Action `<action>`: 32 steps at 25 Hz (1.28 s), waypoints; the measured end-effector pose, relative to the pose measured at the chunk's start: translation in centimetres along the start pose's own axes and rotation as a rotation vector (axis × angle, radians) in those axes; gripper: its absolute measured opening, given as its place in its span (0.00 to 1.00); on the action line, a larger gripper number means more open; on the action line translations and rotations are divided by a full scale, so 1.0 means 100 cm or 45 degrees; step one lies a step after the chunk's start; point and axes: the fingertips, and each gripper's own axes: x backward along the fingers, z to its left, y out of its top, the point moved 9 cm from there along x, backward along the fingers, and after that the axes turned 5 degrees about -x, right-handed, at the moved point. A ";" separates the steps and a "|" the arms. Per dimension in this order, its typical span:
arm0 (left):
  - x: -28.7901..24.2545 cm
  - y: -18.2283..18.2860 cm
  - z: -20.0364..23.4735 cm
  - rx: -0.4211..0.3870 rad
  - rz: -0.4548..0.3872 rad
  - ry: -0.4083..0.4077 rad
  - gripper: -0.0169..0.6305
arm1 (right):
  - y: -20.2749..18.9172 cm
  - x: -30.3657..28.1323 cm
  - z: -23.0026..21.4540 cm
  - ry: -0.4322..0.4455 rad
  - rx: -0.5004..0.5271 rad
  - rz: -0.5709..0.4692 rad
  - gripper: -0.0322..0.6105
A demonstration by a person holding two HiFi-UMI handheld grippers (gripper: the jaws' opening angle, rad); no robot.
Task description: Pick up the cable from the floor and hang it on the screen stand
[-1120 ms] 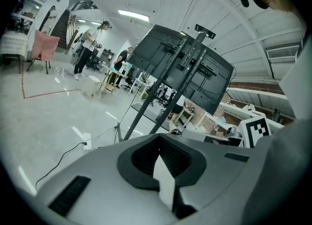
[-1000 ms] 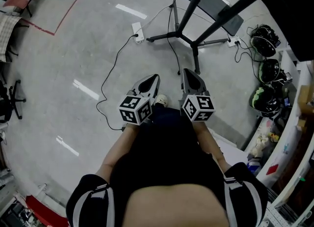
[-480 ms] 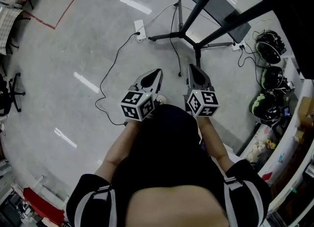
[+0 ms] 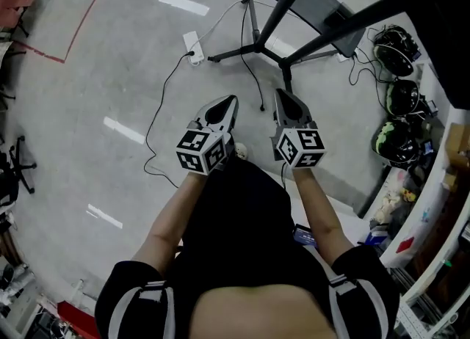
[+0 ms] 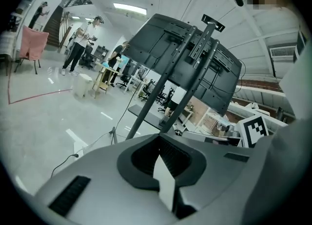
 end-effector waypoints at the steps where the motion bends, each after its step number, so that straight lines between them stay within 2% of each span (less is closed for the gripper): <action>1: -0.008 0.001 0.003 -0.013 0.005 -0.016 0.04 | 0.001 -0.005 -0.004 -0.011 0.002 0.006 0.09; 5: -0.038 0.002 0.018 -0.047 0.032 -0.067 0.04 | -0.003 -0.025 -0.016 -0.056 0.046 0.021 0.09; 12: -0.089 -0.015 0.032 -0.079 0.034 -0.125 0.04 | -0.024 -0.050 -0.051 -0.060 0.025 0.024 0.09; 18: -0.111 -0.058 0.052 -0.064 0.084 -0.131 0.04 | -0.057 -0.073 -0.084 -0.093 -0.032 0.025 0.09; 24: -0.140 -0.110 0.075 0.006 0.087 -0.145 0.04 | -0.105 -0.102 -0.120 -0.111 -0.137 0.033 0.09; 27: -0.160 -0.135 0.087 0.049 0.094 -0.125 0.04 | -0.127 -0.113 -0.136 -0.112 -0.143 0.053 0.09; 32: -0.187 -0.168 0.099 0.036 0.107 -0.113 0.04 | -0.161 -0.124 -0.166 -0.083 -0.125 0.084 0.09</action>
